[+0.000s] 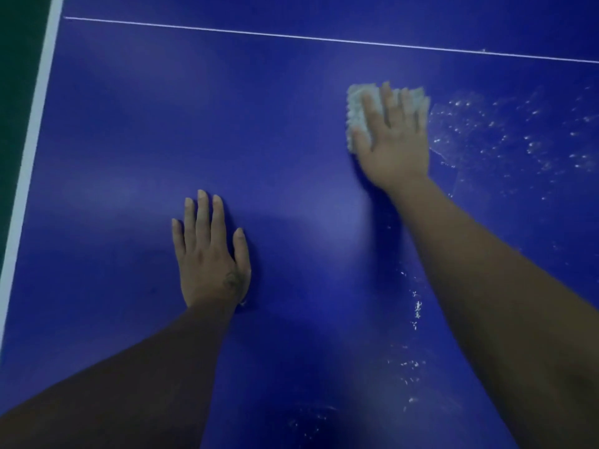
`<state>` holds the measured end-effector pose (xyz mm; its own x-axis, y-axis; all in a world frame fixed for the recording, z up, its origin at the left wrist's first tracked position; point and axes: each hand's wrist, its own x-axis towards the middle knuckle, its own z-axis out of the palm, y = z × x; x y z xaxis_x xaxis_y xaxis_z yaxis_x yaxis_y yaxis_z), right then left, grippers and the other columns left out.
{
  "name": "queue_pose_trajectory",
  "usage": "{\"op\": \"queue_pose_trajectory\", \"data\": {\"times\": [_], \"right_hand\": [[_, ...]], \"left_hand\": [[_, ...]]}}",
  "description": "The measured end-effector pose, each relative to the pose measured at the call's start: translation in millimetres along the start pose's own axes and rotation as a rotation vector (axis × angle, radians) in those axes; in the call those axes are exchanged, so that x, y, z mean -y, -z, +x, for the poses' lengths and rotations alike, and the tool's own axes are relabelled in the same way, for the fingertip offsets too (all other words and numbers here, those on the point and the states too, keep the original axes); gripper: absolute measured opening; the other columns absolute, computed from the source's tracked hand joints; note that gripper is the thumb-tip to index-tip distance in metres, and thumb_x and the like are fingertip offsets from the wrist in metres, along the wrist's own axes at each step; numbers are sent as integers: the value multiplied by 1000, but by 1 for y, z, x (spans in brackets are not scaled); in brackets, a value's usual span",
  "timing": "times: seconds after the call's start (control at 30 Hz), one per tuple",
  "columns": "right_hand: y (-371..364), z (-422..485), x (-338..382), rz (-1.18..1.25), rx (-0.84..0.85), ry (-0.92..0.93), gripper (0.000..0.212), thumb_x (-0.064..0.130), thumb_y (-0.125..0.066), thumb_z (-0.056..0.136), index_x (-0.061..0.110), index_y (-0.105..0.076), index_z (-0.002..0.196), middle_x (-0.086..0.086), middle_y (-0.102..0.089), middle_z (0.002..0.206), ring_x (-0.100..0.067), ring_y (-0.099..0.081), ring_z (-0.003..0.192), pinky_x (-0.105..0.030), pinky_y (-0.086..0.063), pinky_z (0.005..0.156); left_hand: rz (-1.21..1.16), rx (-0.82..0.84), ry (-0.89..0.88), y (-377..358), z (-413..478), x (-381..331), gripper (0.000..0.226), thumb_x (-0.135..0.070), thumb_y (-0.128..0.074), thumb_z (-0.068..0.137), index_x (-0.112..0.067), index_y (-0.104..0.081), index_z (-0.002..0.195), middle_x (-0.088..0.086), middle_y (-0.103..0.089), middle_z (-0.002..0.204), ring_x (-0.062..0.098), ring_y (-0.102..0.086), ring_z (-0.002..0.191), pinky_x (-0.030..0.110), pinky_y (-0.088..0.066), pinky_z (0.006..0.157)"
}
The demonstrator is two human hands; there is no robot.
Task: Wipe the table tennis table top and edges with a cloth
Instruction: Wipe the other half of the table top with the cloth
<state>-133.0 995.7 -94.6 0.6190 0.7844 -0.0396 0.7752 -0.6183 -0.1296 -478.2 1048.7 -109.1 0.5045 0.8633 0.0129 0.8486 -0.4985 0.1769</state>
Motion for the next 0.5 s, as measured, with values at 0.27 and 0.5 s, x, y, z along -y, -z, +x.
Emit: {"op": "queue_pose_trajectory", "data": {"times": [0.27,0.5], "right_hand": [[4,-20,-8,3,-52,-333,69,53,-18,108,24,-23,170,-14,-18,177,-41,-15,163,-63,-3,131],[-14,-107,46,-10,-50,42,62,52,-34,110,26,-35,167,-7,-27,175,-34,-23,162,-58,-6,133]], "left_hand": [[1,0,1,1,0,-2,66,-42,-31,113,-11,-23,171,7,-13,181,25,-3,169,55,-8,135],[-25,-19,-6,1,-2,-1,65,-41,-34,114,-11,-24,171,7,-15,181,25,-3,169,54,-6,136]]}}
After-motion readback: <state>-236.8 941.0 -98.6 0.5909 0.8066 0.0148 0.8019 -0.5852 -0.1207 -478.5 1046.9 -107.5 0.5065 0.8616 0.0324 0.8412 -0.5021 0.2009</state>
